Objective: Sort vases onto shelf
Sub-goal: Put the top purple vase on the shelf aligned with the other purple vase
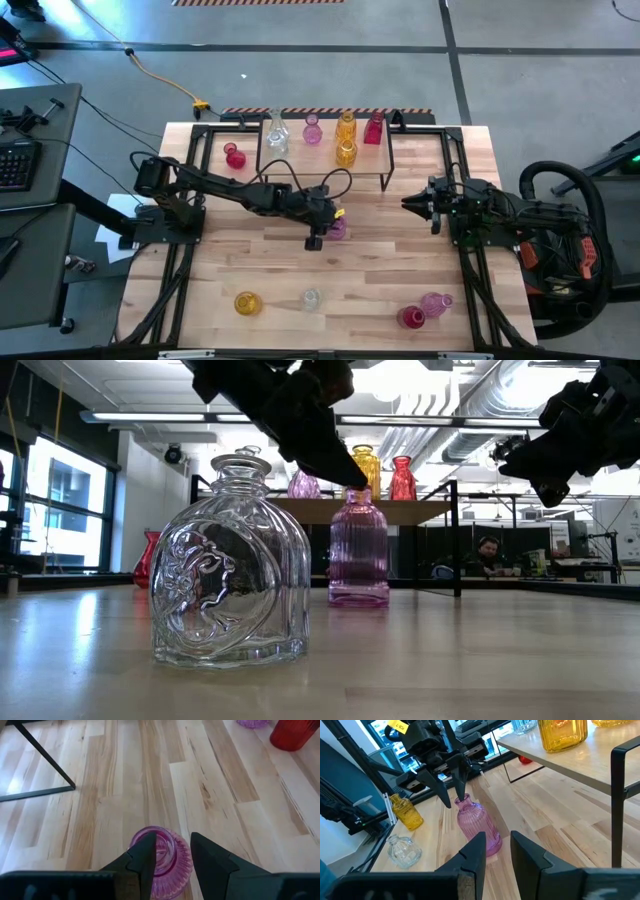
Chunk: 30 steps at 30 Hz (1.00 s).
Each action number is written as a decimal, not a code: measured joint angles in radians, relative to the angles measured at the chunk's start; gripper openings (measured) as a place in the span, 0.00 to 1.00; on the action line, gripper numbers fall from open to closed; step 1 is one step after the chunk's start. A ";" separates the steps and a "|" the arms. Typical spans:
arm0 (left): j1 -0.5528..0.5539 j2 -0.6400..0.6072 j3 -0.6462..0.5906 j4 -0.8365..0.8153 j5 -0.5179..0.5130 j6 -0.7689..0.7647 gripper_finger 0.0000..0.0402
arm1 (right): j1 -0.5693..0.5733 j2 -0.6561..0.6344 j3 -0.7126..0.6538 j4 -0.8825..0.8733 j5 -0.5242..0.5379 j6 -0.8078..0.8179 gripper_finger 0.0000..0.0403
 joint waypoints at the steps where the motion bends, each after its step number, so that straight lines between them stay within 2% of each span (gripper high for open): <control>1: 0.001 0.000 0.000 0.001 -0.002 0.000 0.28 | 0.000 0.000 0.000 0.000 0.000 0.000 0.17; 8: 0.002 0.001 0.000 -0.008 -0.020 0.001 0.26 | 0.000 0.000 0.000 0.000 0.000 0.000 0.17; 19: 0.006 0.000 0.000 -0.038 -0.050 0.000 0.04 | 0.000 0.000 0.000 0.000 0.000 0.000 0.17; 25: 0.007 0.000 0.005 -0.047 -0.051 0.000 0.02 | 0.000 0.000 0.000 0.000 0.000 0.000 0.17; 30: 0.007 0.004 0.082 -0.176 -0.068 0.030 0.01 | 0.000 0.000 0.000 0.000 0.000 0.000 0.17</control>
